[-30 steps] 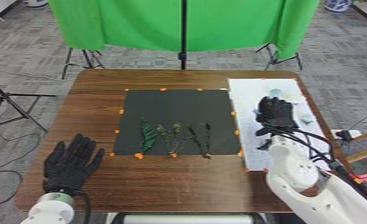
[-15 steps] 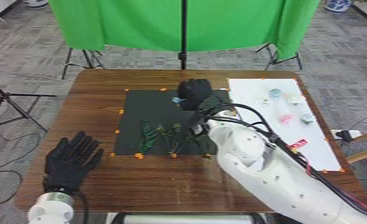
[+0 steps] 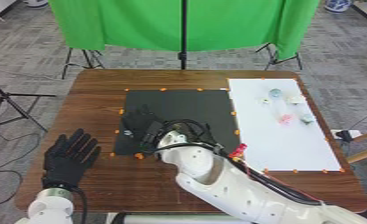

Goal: Arrange flowers

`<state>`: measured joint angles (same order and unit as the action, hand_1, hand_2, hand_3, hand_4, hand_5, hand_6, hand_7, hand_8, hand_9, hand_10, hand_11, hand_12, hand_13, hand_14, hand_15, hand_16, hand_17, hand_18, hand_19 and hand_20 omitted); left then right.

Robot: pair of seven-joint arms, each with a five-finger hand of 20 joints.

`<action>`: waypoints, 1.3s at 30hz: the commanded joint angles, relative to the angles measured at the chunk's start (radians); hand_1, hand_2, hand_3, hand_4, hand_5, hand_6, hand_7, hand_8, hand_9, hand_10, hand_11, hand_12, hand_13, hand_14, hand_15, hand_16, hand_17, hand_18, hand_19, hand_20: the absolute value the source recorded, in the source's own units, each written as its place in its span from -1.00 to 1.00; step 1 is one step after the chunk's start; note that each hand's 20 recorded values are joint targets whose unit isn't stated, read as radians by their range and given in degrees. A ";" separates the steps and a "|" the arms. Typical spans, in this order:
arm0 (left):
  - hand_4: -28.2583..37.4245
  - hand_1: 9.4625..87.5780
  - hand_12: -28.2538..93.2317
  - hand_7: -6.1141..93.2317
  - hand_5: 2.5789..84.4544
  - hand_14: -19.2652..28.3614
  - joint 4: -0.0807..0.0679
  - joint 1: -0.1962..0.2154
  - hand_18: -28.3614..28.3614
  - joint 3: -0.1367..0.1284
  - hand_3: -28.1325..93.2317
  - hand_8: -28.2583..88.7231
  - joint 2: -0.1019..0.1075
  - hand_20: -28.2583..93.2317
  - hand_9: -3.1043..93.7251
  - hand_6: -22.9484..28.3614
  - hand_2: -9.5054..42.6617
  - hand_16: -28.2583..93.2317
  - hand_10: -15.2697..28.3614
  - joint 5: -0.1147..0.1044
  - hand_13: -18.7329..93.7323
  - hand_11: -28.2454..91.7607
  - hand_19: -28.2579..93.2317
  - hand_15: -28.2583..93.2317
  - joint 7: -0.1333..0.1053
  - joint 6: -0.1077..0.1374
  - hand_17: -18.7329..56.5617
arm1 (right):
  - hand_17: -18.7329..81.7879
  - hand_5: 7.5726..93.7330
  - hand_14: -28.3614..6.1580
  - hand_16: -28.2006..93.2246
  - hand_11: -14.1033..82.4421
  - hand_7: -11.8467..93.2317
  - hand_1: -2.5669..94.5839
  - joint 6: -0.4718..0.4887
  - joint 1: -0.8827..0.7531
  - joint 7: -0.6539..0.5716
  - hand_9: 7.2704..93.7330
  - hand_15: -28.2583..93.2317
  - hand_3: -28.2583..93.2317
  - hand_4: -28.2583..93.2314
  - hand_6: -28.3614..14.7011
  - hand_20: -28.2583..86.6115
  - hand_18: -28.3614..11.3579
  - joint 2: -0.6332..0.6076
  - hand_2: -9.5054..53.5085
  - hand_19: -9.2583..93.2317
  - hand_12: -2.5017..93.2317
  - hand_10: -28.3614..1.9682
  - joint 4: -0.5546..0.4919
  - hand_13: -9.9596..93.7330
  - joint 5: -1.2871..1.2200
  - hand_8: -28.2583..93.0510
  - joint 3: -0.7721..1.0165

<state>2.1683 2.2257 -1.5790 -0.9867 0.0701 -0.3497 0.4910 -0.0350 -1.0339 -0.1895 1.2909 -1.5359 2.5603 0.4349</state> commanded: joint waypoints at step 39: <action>-1.00 -0.42 -0.08 -0.46 0.15 0.67 -0.025 0.011 0.68 0.009 0.63 -0.62 -0.013 -0.30 0.02 0.24 -0.06 -0.39 0.50 -0.068 -0.02 -0.16 0.29 0.25 0.028 -0.002 -0.66 | -0.08 0.43 -0.18 0.07 -0.36 -0.55 0.34 0.145 -0.048 -0.054 0.36 0.25 0.64 -0.95 -0.05 0.19 -0.83 0.030 -1.00 0.68 -0.57 -0.42 -0.027 0.18 0.036 -0.68 0.067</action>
<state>2.1608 2.1994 -1.5638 -0.9786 0.0071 -0.3585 0.4840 0.0646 -1.0655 -0.2292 1.3565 -1.5064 2.6259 0.4856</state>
